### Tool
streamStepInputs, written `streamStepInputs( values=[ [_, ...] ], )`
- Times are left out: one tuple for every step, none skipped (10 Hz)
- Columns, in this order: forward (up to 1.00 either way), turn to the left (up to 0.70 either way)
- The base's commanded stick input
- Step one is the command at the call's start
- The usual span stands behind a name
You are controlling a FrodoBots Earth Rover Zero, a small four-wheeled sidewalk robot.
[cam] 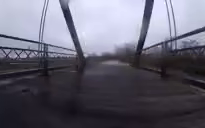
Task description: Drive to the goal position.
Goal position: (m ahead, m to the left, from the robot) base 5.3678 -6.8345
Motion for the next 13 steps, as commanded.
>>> streamStepInputs(
  values=[
    [1.0,0.0],
    [1.0,0.0],
    [1.0,0.0],
    [1.0,0.0],
    [1.0,0.0],
    [1.0,0.0],
    [1.0,0.0],
    [1.0,-0.12],
    [1.0,-0.39],
    [1.0,-0.4],
    [1.0,-0.4],
    [1.0,-0.4],
    [1.0,-0.4]
  ],
)
